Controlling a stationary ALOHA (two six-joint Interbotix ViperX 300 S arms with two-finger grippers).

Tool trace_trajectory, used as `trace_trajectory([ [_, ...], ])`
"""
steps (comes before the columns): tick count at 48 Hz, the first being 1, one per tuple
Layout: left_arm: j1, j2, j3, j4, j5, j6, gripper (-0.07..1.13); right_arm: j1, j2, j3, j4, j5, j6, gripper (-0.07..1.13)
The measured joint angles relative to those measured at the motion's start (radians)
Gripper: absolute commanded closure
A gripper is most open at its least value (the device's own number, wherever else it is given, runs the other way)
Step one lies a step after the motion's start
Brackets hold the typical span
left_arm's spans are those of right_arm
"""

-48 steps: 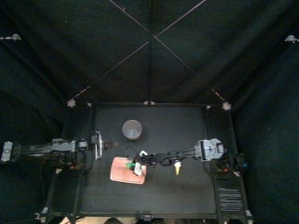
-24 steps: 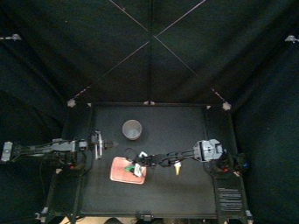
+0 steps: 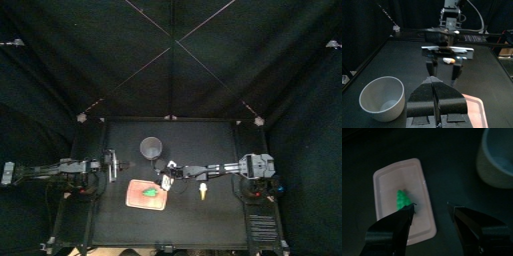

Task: Pick the green grapes then place it on the pink plate
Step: Drop green grapes on the pink plate and return to neutral

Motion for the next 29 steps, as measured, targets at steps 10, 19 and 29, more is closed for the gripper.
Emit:
trace_trajectory([
  [10,0.002,0.002,0.0,0.0,0.0,0.0,0.93,-0.044,-0.106,0.097,-0.141,-0.133,-0.005,0.16],
  [19,0.006,0.002,0.0,0.0,0.0,0.0,0.93,-0.046,-0.19,0.192,-0.222,-0.308,-0.002,0.16],
  [29,0.008,0.002,0.0,0.0,0.0,0.0,0.93,-0.052,-0.25,0.293,-0.209,-0.42,0.002,0.16],
])
